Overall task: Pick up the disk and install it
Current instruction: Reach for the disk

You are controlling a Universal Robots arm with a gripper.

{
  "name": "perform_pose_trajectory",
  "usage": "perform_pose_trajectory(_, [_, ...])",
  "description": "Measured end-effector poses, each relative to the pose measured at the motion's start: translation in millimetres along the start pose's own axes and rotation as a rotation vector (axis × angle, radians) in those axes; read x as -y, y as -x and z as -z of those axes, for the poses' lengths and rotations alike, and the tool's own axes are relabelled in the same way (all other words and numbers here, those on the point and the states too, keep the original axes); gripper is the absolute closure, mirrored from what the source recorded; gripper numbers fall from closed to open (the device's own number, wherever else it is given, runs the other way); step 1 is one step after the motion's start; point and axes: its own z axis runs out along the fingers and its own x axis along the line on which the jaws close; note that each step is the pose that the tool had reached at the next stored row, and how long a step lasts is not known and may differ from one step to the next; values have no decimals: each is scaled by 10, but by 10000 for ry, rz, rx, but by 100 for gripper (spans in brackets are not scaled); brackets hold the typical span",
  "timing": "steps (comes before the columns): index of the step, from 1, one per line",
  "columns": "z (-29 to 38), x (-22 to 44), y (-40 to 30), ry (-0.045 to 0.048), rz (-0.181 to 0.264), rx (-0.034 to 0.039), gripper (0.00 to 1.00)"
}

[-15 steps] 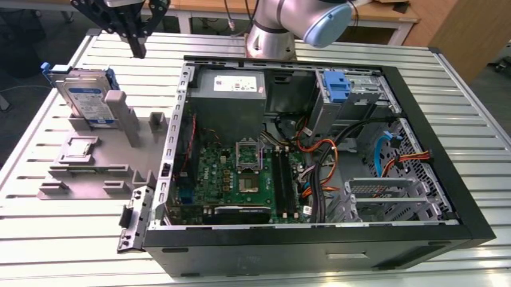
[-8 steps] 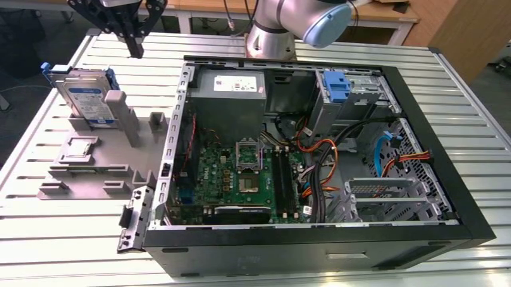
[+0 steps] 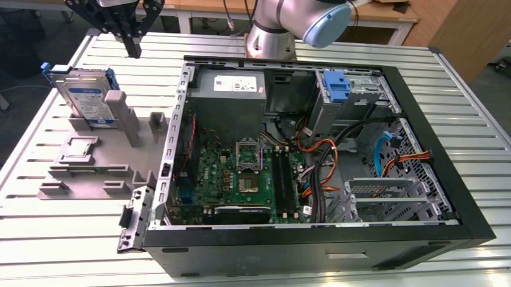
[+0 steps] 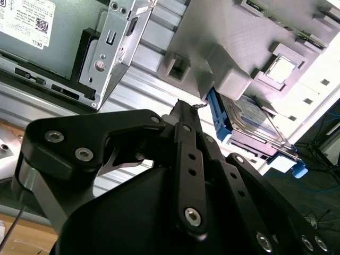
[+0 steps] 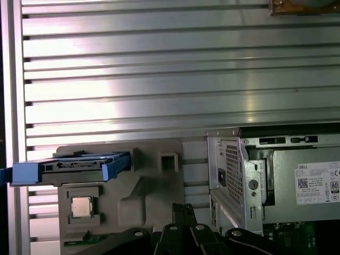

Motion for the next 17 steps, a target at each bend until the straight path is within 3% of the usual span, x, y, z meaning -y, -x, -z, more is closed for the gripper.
perform_pose_trajectory(11, [-10,-10,-12,-7,-2,-3,90])
perform_pose_trajectory(17, [-28,-46,-61,-12,-3,-32,90])
